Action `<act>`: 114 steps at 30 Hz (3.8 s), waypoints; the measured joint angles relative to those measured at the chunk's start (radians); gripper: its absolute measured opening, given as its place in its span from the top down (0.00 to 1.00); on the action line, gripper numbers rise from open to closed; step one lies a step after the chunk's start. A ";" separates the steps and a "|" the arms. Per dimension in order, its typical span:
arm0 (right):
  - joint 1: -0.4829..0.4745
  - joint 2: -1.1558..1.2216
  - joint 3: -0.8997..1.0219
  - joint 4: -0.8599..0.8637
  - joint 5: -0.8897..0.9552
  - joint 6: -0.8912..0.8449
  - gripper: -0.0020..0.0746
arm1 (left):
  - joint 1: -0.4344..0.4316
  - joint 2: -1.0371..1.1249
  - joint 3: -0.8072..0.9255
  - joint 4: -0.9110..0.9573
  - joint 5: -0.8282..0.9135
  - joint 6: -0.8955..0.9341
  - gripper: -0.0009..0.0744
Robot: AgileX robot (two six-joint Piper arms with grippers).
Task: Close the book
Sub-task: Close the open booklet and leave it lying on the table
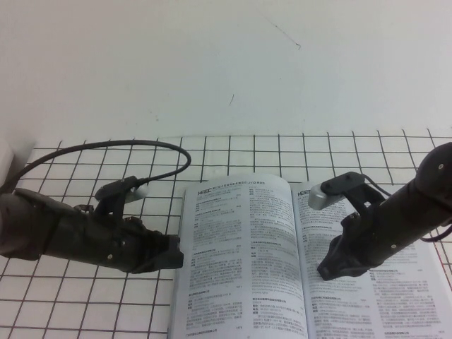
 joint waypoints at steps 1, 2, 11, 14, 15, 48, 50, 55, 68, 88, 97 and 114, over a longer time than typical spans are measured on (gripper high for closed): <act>0.000 0.000 -0.002 -0.002 0.000 0.000 0.98 | 0.000 0.003 -0.002 0.002 0.000 -0.005 0.99; 0.000 0.002 -0.002 -0.002 0.000 0.002 0.98 | 0.000 0.004 -0.002 0.005 0.000 -0.009 0.99; 0.002 0.002 -0.004 -0.087 -0.010 0.090 0.98 | 0.000 0.005 -0.002 0.175 -0.084 -0.103 0.99; 0.004 0.002 -0.004 -0.145 -0.017 0.146 0.98 | 0.000 0.005 -0.002 0.177 -0.085 -0.116 0.99; 0.004 0.002 -0.006 -0.158 -0.017 0.159 0.98 | 0.000 0.005 -0.002 0.177 -0.085 -0.118 0.99; 0.001 -0.018 -0.004 -0.223 0.005 0.236 0.98 | -0.363 0.016 -0.283 -0.154 0.140 -0.010 0.99; 0.000 -0.052 -0.002 -0.248 0.011 0.259 0.98 | -0.366 0.016 -0.298 -0.141 0.146 -0.039 0.99; -0.012 -0.236 0.000 -0.279 0.015 0.294 0.98 | -0.370 -0.014 -0.313 -0.096 0.157 -0.096 0.99; -0.027 -0.815 0.018 -0.514 0.208 0.401 0.98 | -0.370 -0.338 -0.313 0.394 0.212 -0.304 0.99; -0.027 -1.568 0.415 -0.761 0.125 0.601 0.98 | -0.370 -0.986 -0.089 0.973 0.155 -0.694 0.99; -0.027 -1.568 0.550 -0.781 0.017 0.603 0.98 | -0.370 -1.004 0.120 0.981 -0.213 -0.715 0.99; -0.027 -1.568 0.554 -0.737 0.010 0.607 0.98 | -0.370 -0.975 0.125 0.981 -0.269 -0.715 0.99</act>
